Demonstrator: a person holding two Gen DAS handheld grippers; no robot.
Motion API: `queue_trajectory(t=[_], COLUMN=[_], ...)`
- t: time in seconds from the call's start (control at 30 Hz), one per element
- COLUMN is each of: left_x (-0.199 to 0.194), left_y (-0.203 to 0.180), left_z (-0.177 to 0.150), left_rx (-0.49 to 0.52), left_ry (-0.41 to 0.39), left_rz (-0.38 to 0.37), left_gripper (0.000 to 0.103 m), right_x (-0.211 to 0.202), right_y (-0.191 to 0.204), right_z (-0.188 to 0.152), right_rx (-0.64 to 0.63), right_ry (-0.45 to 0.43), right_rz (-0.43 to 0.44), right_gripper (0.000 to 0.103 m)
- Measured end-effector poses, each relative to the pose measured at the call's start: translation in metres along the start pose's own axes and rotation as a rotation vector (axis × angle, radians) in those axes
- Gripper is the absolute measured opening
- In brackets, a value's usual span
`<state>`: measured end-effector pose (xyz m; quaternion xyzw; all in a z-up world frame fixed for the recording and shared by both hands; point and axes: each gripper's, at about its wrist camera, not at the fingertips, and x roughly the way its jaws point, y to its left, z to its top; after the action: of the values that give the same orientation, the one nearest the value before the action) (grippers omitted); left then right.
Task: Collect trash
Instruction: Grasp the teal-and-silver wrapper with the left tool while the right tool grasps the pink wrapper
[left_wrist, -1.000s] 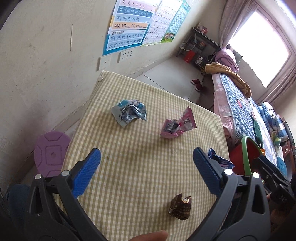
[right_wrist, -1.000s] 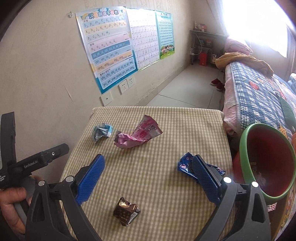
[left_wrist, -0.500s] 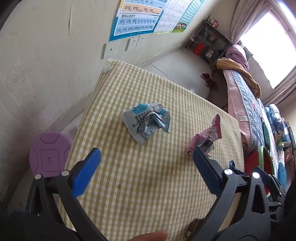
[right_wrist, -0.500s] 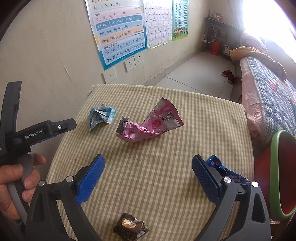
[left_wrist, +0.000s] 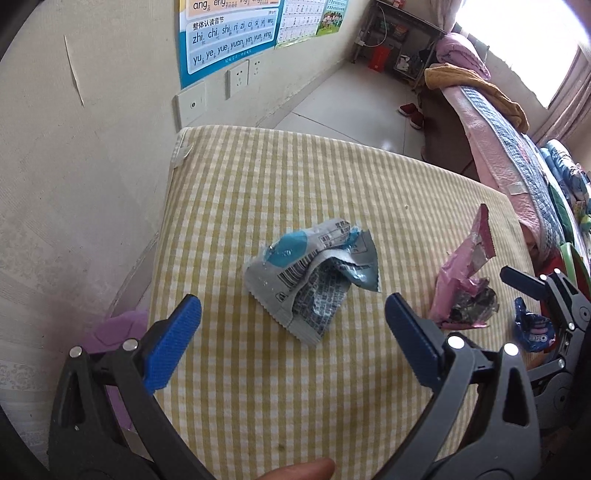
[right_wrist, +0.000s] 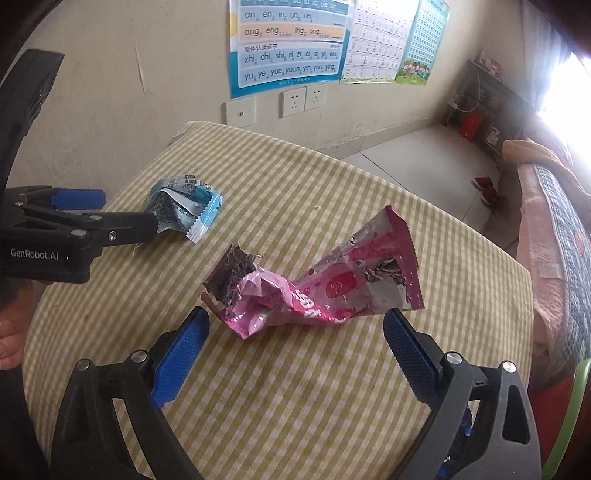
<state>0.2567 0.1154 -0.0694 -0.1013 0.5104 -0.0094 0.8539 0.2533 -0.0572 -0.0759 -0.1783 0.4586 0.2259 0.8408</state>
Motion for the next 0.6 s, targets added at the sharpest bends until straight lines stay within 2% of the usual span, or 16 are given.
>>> queue_trajectory(t=[0.1, 0.17, 0.23, 0.3, 0.37, 0.47, 0.6], left_x=[0.012, 0.018, 0.024, 0.026, 0.025, 0.021, 0.013], left_y=[0.000, 0.001, 0.001, 0.001, 0.001, -0.001, 0.003], left_z=[0.008, 0.009, 0.009, 0.006, 0.002, 0.000, -0.005], left_rx=[0.030, 0.044, 0.046, 0.044, 0.026, 0.043, 0.022], left_ry=[0.004, -0.001, -0.003, 0.002, 0.011, 0.002, 0.004], left_rz=[0.004, 0.010, 0.009, -0.024, -0.085, -0.079, -0.090], left_gripper=[0.097, 0.097, 0.094, 0.082, 0.068, 0.055, 0.044], right_x=[0.010, 0.018, 0.025, 0.027, 0.025, 0.020, 0.012], right_y=[0.003, 0.004, 0.007, 0.007, 0.006, 0.002, 0.000], right_z=[0.001, 0.004, 0.003, 0.002, 0.001, 0.003, 0.003], right_rx=[-0.026, -0.034, -0.045, -0.047, -0.034, 0.002, 0.024], right_ry=[0.003, 0.020, 0.042, 0.051, 0.038, 0.026, 0.016], right_rz=[0.006, 0.012, 0.010, 0.009, 0.012, 0.029, 0.052], right_gripper=[0.082, 0.063, 0.052, 0.040, 0.015, 0.005, 0.003])
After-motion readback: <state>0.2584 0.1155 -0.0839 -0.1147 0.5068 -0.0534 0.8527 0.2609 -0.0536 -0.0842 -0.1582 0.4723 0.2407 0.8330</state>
